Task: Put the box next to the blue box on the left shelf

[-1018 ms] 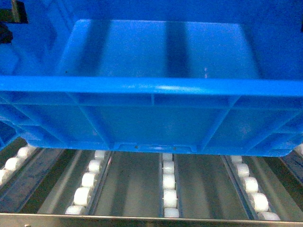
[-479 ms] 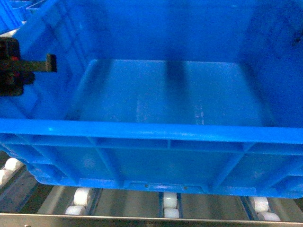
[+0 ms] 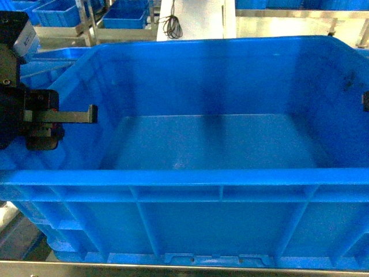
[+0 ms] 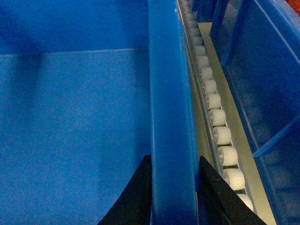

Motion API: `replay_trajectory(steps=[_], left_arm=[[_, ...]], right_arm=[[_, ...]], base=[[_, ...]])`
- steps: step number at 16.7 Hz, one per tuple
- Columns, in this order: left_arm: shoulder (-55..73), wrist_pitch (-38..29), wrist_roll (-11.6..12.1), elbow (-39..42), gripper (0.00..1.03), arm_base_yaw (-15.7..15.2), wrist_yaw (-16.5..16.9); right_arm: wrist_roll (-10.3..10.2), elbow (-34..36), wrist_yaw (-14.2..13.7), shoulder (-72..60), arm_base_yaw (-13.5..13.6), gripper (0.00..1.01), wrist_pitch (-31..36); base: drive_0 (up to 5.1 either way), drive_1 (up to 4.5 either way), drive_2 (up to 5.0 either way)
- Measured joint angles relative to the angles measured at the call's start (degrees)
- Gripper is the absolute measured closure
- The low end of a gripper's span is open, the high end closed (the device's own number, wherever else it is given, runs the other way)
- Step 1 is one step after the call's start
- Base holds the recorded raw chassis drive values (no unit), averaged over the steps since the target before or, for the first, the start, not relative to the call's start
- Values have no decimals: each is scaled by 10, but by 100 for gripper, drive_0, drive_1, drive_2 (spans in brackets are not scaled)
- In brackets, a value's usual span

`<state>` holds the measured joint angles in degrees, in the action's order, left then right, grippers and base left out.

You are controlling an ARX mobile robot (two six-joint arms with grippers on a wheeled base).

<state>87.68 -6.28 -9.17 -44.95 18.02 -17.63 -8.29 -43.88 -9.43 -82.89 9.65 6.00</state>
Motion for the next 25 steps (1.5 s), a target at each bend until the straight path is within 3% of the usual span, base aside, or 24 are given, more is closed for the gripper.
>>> replay_trajectory(steps=[6, 7, 8, 9, 11, 14, 16, 19, 21, 25], left_arm=[[28, 35, 5, -37, 88, -2, -1], [30, 34, 5, -39, 88, -2, -2], [31, 27, 2, -39, 84, -2, -5], [36, -15, -2, -37, 72, 5, -15], [38, -79, -29, -36, 51, 18, 13], [37, -109, -42, -29, 21, 33, 36], [37, -113, -44, -29, 3, 37, 50], [37, -197, -64, -19, 5, 37, 42], [30, -256, -58, -16, 5, 36, 19], [9, -245, -54, -9, 5, 35, 10]], right_arm=[[-13, -24, -1, -30, -8, 81, -6], [-17, -29, -1, -34, -11, 76, -8], [-34, -29, 2, -37, -11, 66, 3], [-51, -28, 4, -40, -11, 55, 17], [-74, -16, 15, -44, -18, 34, 60], [-89, -11, 25, -43, -18, 2, 81], [-89, -7, 23, -43, -18, 4, 92], [-89, -4, 15, -43, -18, 3, 95], [-89, -4, 19, -42, -17, 3, 100], [-89, -4, 22, -41, -14, 3, 99]], base=[[0, 0, 0], [0, 0, 0], [0, 0, 0], [0, 0, 0], [0, 0, 0], [0, 0, 0], [0, 0, 0], [0, 0, 0], [0, 0, 0], [0, 0, 0]])
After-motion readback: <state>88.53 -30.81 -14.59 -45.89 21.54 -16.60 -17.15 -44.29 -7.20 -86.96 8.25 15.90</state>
